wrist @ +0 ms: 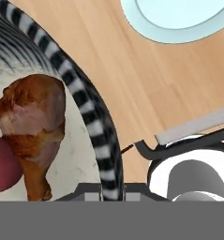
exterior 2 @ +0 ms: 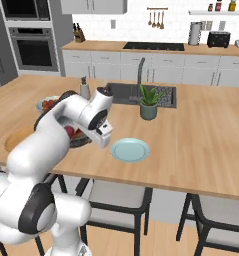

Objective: Pick the chicken drumstick and tomato from their plates and place them in the bowl. Then put the bowl in the fridge.

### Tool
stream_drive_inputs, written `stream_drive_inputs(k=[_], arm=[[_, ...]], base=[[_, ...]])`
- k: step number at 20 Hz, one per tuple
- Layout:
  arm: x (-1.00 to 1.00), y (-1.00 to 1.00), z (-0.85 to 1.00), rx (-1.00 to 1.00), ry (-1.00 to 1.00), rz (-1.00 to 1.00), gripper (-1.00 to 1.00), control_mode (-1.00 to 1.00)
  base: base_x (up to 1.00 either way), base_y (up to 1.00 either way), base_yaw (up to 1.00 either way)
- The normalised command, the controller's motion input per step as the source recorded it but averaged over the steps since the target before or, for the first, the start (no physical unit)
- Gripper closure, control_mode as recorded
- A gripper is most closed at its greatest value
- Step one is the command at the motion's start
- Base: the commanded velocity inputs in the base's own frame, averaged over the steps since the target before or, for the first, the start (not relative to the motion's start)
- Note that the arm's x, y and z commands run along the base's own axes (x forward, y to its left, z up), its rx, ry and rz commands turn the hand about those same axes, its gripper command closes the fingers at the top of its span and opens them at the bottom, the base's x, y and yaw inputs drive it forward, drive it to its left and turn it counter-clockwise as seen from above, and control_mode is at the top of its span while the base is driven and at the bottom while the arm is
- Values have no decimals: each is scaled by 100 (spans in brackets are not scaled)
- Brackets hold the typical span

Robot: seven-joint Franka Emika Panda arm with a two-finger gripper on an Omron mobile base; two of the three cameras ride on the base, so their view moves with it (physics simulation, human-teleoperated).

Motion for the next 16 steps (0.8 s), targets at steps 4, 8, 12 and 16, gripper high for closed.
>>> stream_drive_inputs(k=[4,8,12,16], arm=[[0,0,0,0,0,0,100,100],[0,0,0,0,0,0,100,100],[0,0,0,0,0,0,100,100],[0,0,0,0,0,0,100,100]], base=[[-7,0,0],[-66,85,0],[-44,100,0],[-7,100,0]])
